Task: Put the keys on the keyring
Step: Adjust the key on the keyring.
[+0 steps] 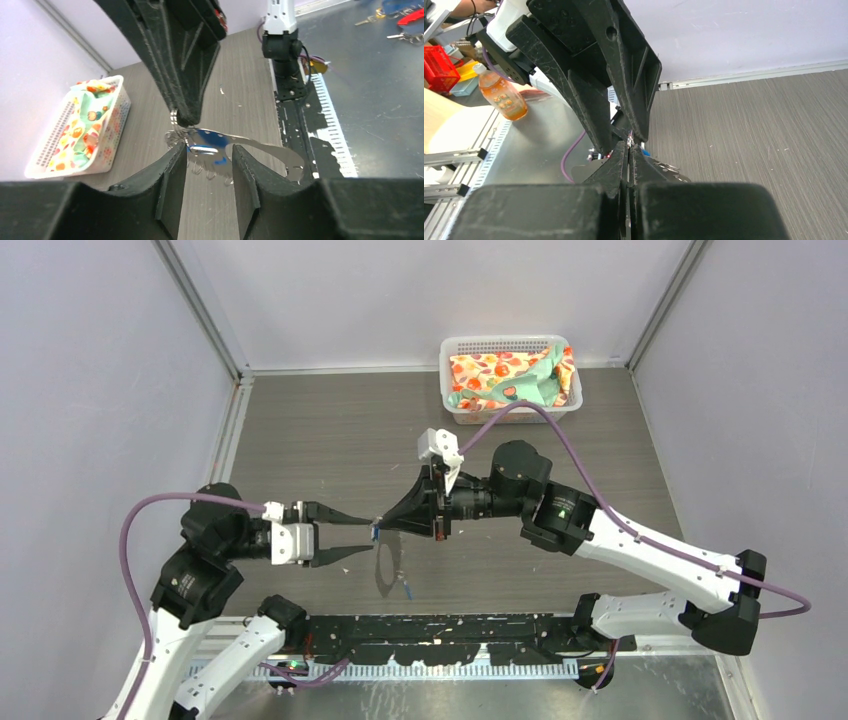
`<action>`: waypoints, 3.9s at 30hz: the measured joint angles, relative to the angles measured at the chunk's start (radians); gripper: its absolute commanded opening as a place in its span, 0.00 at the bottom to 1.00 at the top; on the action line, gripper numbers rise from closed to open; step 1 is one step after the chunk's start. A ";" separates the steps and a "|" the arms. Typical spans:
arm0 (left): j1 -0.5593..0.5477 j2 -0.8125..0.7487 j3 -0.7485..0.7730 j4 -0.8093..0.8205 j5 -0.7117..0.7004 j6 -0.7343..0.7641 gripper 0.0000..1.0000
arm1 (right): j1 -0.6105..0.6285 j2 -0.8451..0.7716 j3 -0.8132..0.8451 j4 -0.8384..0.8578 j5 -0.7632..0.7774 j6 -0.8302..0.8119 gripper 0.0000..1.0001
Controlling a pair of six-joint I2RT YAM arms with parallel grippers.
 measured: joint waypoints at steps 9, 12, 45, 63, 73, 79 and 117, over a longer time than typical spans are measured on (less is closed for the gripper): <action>0.000 0.033 0.039 0.076 -0.059 -0.192 0.33 | 0.003 -0.002 -0.002 -0.005 -0.002 -0.005 0.01; 0.000 0.055 0.050 0.077 -0.048 -0.232 0.27 | 0.008 -0.002 0.003 -0.047 -0.002 -0.022 0.01; 0.000 0.122 0.063 -0.064 -0.012 -0.196 0.01 | 0.032 0.141 0.419 -0.532 0.008 -0.187 0.41; 0.000 0.153 0.095 -0.087 0.021 -0.205 0.00 | 0.033 0.386 0.744 -1.022 -0.036 -0.382 0.34; 0.000 0.169 0.097 -0.087 0.038 -0.209 0.01 | 0.034 0.386 0.744 -1.015 -0.045 -0.385 0.28; 0.000 0.169 0.097 -0.087 0.043 -0.209 0.01 | 0.034 0.386 0.744 -1.002 -0.045 -0.388 0.12; 0.000 -0.005 0.025 0.026 -0.089 -0.061 0.33 | 0.036 0.013 0.092 -0.197 0.004 -0.143 0.01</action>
